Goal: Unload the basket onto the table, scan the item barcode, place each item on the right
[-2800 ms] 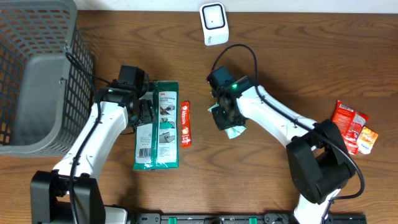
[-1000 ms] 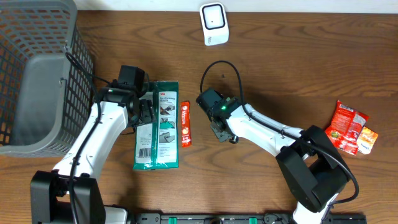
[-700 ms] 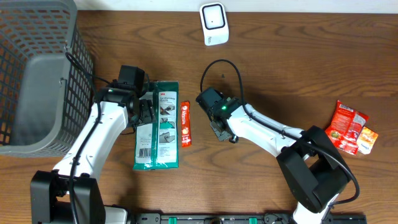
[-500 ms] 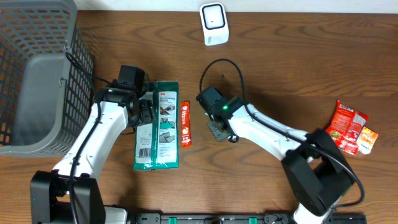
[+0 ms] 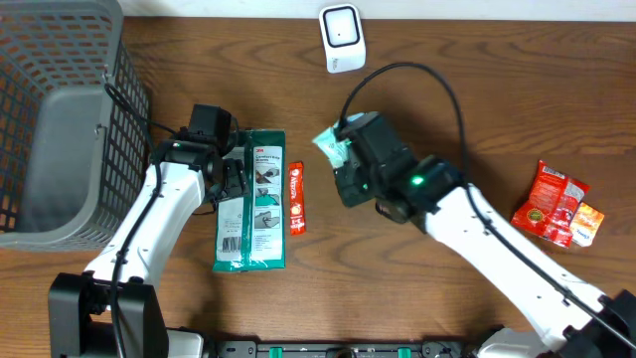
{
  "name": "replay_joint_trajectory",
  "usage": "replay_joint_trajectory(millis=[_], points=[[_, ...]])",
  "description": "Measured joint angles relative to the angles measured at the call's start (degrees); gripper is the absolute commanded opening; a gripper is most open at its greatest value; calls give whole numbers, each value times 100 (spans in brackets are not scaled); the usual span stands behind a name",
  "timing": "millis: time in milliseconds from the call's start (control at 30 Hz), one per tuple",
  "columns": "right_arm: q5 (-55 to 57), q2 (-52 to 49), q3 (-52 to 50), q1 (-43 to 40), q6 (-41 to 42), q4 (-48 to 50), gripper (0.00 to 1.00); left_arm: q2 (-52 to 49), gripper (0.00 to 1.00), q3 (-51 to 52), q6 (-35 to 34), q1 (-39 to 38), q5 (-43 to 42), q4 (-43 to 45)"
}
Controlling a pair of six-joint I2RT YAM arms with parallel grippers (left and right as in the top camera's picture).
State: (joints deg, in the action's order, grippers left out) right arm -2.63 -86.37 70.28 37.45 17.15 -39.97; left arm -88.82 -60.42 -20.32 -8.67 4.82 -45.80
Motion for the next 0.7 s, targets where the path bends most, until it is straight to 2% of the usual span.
replay_joint_trajectory(millis=[133,367,467,667,700], points=[[-1019,37,0,-468,258,345,1,0,85,0,0,0,0,-2],[-2680,37,4,-1403,1152,1556,1,0,85,0,0,0,0,-2],[-3309,37,11,-1764,1714,2527,1,0,85,0,0,0,0,-2],[-4492,-243,61,-2317,3698,6135,1,0,85,-2,0,0,2,2],[-4553,-299,66,-2374,3947,6454,1,0,85,-2,0,0,2,0]])
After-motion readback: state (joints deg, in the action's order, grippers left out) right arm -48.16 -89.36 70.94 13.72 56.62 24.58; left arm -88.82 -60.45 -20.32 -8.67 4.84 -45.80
